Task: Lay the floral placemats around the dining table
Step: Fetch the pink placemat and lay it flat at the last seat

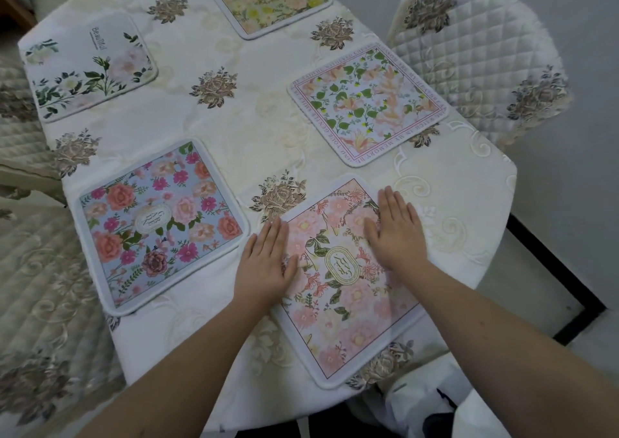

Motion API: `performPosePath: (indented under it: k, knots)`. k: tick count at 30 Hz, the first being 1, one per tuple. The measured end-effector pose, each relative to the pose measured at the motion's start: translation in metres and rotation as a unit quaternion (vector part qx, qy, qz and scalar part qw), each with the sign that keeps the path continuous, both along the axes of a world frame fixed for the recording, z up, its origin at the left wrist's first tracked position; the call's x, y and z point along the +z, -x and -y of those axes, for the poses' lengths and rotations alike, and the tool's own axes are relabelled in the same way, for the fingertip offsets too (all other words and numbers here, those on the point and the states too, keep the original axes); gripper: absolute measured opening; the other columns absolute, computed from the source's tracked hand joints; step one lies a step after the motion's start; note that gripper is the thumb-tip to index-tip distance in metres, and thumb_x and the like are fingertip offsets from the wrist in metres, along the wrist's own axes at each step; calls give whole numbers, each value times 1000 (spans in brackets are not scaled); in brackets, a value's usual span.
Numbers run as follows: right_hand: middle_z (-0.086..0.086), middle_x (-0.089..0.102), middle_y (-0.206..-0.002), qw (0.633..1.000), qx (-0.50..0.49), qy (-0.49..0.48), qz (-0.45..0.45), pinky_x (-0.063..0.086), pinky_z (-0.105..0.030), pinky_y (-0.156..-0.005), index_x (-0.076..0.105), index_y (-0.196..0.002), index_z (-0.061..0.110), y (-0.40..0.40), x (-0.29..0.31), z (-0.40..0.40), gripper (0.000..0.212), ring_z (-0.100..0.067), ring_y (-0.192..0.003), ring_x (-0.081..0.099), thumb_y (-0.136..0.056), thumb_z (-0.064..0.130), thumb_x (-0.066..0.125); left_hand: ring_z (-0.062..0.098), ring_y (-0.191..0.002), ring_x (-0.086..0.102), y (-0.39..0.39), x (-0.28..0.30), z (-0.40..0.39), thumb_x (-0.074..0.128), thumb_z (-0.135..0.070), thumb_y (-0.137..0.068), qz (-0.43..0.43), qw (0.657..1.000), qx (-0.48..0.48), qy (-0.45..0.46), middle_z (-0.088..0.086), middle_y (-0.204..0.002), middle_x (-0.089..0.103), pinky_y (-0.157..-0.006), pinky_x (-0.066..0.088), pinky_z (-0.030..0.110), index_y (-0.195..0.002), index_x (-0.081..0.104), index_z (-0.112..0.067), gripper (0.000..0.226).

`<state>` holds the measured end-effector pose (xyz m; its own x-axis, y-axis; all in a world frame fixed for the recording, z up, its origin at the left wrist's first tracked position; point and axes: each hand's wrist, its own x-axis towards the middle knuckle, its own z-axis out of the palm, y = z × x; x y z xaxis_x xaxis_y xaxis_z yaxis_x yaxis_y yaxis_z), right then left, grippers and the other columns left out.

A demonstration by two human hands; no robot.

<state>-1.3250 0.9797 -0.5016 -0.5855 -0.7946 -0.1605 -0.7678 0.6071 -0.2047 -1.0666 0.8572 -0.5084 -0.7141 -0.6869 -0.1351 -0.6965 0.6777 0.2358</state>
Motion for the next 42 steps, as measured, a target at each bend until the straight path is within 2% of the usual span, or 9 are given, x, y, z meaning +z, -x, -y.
performPosePath:
  k: [7,12,15,19,23,26,30,36,42]
  knots:
    - [-6,11,-165,998,-63,2,-10,3,-38,-123,14,-157,12,-1,0,-48,72,-18,-151,6,-99,54,14,12,-153,1,-33,5,17,6,-44,-103,14,998,-69,2,-4,-165,-1,-123,-2,28,-157,2,-21,59]
    - [-15,10,-164,990,-139,23,2,-2,-41,-122,8,-157,11,-40,11,-64,70,-28,-151,5,-97,46,17,18,-153,1,-25,12,2,31,-21,-105,-4,998,-47,30,0,-165,0,-120,-13,29,-159,7,-17,59]
    - [-6,2,-165,994,-89,48,32,-11,-34,-119,4,-157,15,-88,18,-45,62,-18,-152,-3,-101,39,18,16,-153,-7,1,15,-23,32,-25,-106,-17,996,-84,-6,-4,-163,-9,-121,-13,32,-159,-2,-19,63]
    - [-3,0,-165,997,-20,44,66,-8,-34,-121,5,-157,15,-135,12,-15,70,-16,-151,-5,-92,40,-7,16,-153,-1,27,11,-48,28,-27,-104,-2,994,-108,-21,-2,-164,-3,-124,2,38,-158,9,-16,58]
    - [-6,21,-162,1000,-13,13,21,9,-39,-119,28,-153,11,-151,0,-16,61,-20,-150,17,-100,36,14,16,-153,12,20,6,-47,18,-36,-104,18,992,-128,-12,1,-165,17,-123,11,39,-157,24,-16,57]
    - [-5,27,-160,999,3,35,-10,12,-40,-118,31,-152,13,-151,-5,-32,59,-18,-149,21,-101,39,24,18,-151,19,10,7,-34,25,-41,-104,24,989,-144,2,0,-163,23,-121,10,38,-156,29,-19,56]
    - [0,14,-163,1000,1,25,-9,8,-42,-122,19,-156,21,-150,-6,-47,60,-15,-151,8,-102,46,26,18,-152,14,-9,4,-13,30,-47,-104,33,990,-134,0,-1,-165,16,-122,2,36,-158,21,-24,60]
    - [0,9,-165,999,-51,4,3,6,-44,-121,16,-157,27,-154,-5,-59,62,-15,-152,5,-99,47,26,10,-151,-11,-41,11,25,12,-55,-103,43,991,-129,0,-8,-164,-11,-117,-17,24,-158,-4,-29,63]
    - [0,1,-165,997,-82,-10,1,3,-41,-122,7,-157,20,-163,-3,-74,66,-13,-151,-2,-99,51,10,7,-150,-16,-53,14,38,3,-58,-100,20,988,-154,-17,-7,-164,-15,-118,-17,23,-155,-9,-28,64]
